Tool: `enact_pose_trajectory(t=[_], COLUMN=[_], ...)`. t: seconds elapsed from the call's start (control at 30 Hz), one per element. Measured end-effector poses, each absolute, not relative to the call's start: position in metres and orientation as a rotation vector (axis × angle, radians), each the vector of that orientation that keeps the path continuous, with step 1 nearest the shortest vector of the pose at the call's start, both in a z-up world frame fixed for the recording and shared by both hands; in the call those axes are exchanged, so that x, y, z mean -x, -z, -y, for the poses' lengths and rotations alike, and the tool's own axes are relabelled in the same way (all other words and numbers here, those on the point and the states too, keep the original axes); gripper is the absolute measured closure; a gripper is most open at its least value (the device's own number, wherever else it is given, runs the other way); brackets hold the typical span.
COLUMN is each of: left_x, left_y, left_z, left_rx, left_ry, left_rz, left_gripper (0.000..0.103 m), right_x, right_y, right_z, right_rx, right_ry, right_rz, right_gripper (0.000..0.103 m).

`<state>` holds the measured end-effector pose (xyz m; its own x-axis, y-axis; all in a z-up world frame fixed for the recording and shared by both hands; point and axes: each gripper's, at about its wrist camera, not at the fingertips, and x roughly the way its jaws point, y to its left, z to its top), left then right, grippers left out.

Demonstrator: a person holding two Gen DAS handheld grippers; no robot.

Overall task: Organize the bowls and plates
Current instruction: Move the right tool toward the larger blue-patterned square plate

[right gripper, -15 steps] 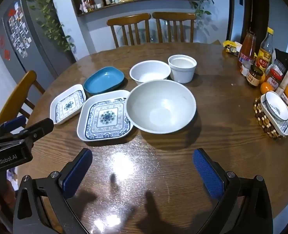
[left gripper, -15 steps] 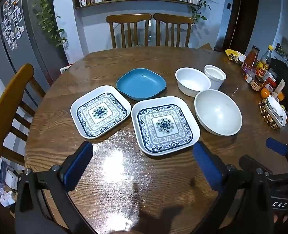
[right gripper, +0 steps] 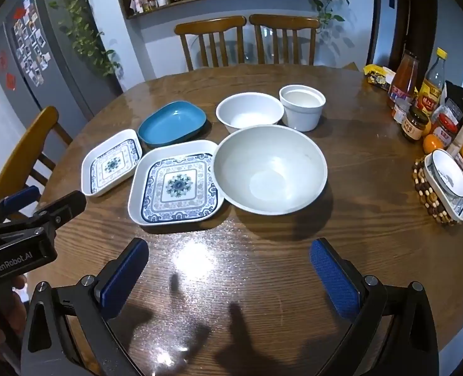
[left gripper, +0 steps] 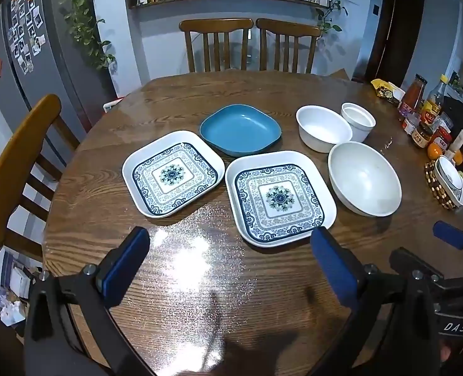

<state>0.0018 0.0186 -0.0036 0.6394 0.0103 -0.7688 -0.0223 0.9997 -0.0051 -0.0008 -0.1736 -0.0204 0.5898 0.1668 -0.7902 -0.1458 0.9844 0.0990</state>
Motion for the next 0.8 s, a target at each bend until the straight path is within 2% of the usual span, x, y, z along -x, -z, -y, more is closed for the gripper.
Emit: enact_pose_trajectory(t=[0.8], left_x=[-0.018], left_y=[0.024], left_z=[-0.036], left_rx=[0.088], left_ry=[-0.022], left_rz=[-0.95], left_gripper=[0.001], right_x=[-0.013], right_y=[0.031], right_z=[0.172], right_rx=[-0.05], right_ry=[-0.172], right_rz=[-0.966], right_gripper=[0.0])
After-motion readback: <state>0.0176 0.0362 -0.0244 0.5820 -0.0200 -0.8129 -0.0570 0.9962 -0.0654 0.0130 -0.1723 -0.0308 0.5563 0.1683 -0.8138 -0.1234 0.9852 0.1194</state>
